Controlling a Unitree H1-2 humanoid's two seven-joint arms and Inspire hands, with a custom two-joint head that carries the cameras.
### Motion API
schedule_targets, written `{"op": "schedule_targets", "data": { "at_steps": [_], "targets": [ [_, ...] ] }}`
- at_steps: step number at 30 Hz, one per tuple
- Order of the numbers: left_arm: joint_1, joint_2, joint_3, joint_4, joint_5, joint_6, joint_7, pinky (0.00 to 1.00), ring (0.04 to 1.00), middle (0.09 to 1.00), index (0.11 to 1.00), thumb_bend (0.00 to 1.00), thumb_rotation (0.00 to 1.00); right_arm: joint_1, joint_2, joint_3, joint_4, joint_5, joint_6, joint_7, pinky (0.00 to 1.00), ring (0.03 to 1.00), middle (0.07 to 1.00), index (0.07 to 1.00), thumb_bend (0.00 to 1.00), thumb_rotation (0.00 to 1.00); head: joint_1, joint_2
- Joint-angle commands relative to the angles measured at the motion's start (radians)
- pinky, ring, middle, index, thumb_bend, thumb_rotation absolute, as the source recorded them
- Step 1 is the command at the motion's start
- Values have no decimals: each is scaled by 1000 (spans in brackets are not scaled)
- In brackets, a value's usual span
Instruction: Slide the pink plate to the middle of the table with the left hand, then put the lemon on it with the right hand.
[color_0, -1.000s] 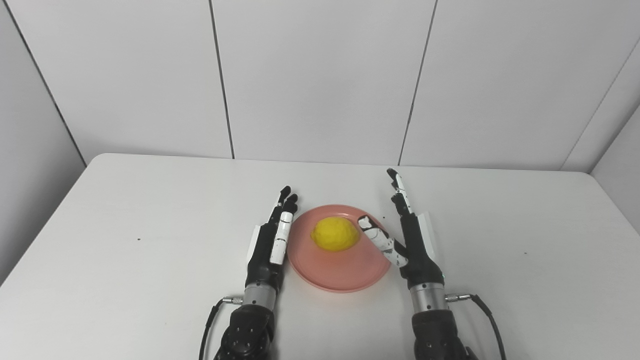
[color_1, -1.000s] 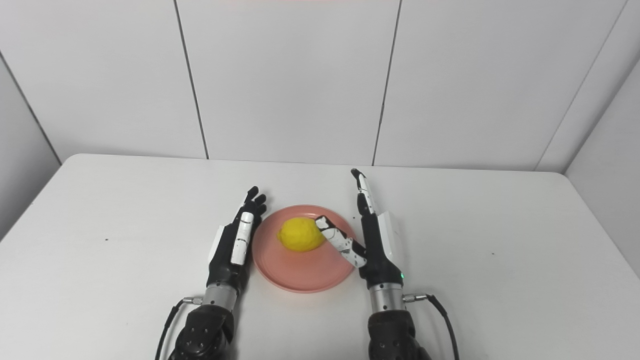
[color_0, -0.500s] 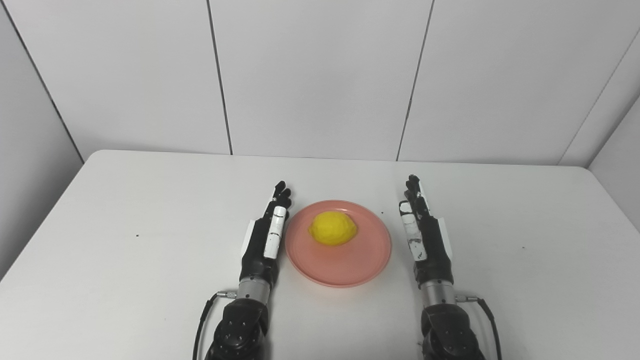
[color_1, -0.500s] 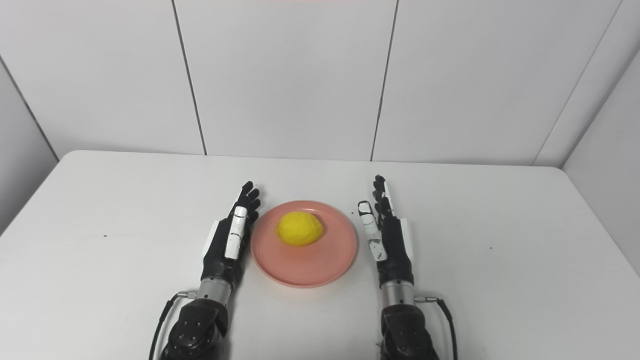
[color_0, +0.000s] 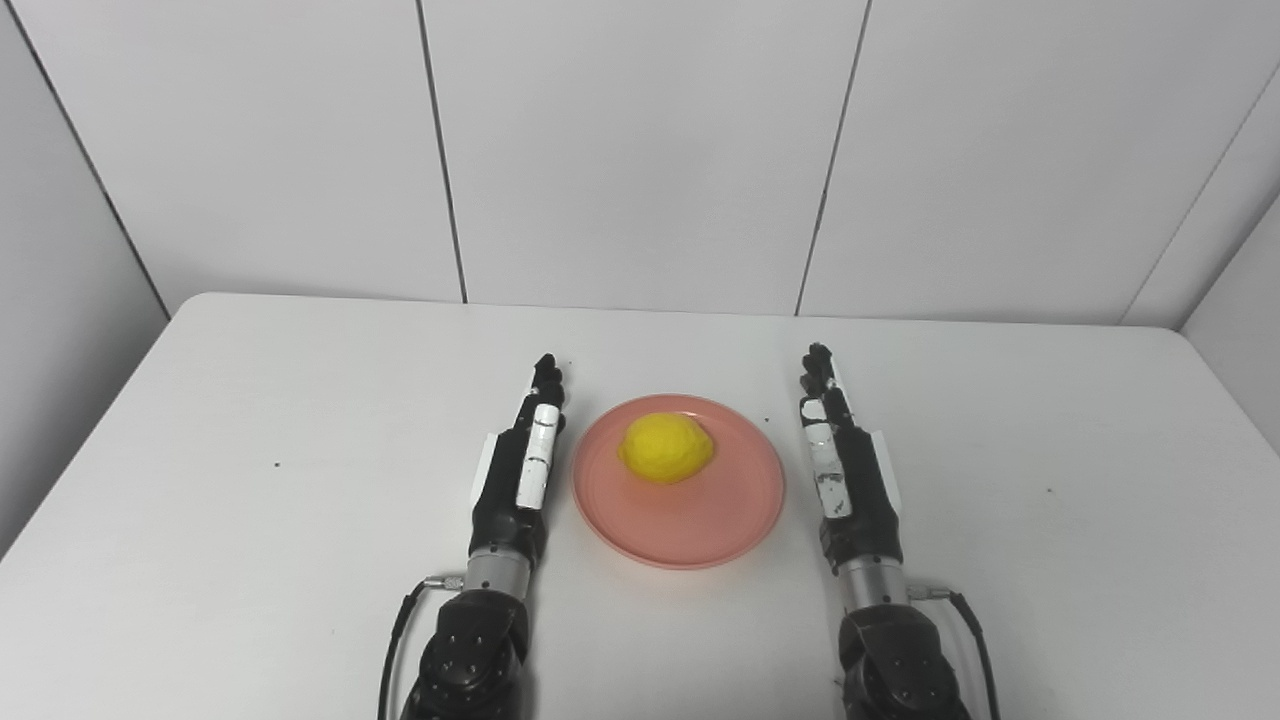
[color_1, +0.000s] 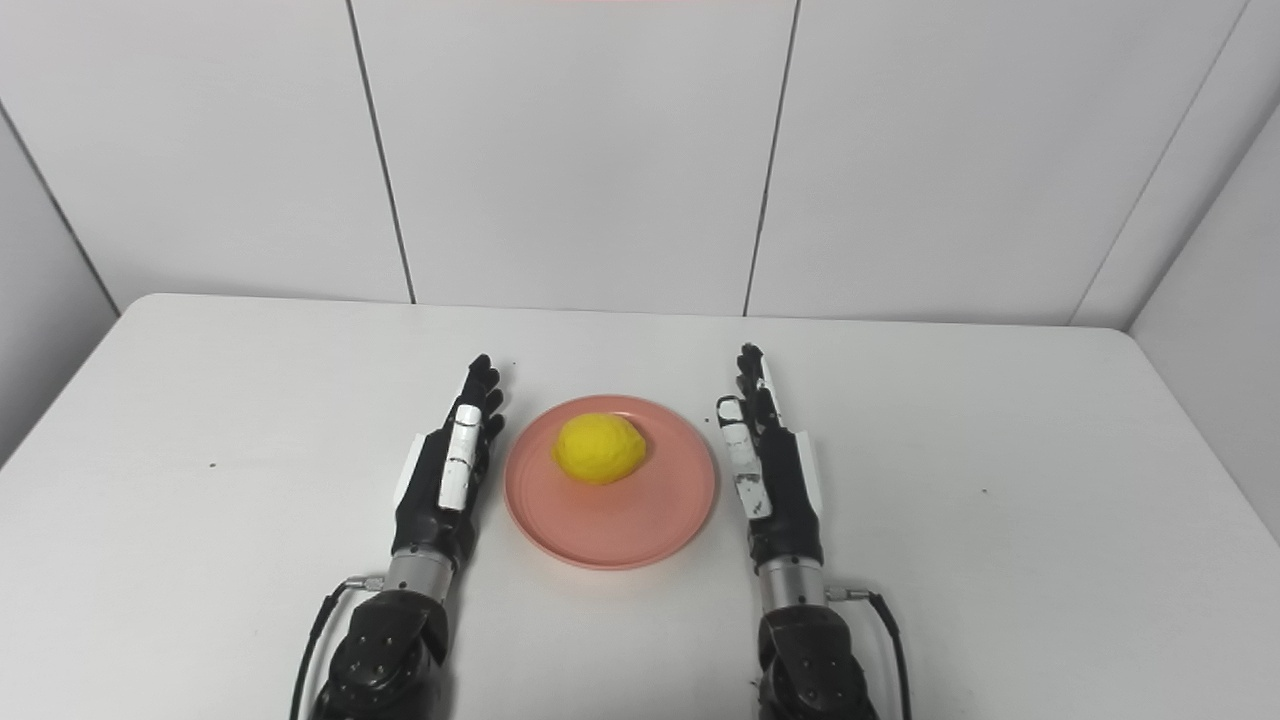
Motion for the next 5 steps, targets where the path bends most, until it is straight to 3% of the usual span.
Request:
{"op": "schedule_targets", "data": {
  "at_steps": [1, 5],
  "targets": [
    [-8, 8, 4, -7, 11, -18, 11, 1000, 1000, 1000, 1000, 611, 1000, 11, 20, 1, 10, 9, -39, 8, 966, 965, 971, 970, 745, 1000, 2, 1],
    [-10, 10, 6, -7, 8, -13, 10, 1000, 1000, 1000, 1000, 618, 1000, 13, 25, 3, 16, -1, -52, 4, 949, 960, 973, 971, 727, 1000, 16, 8]
  ]
}}
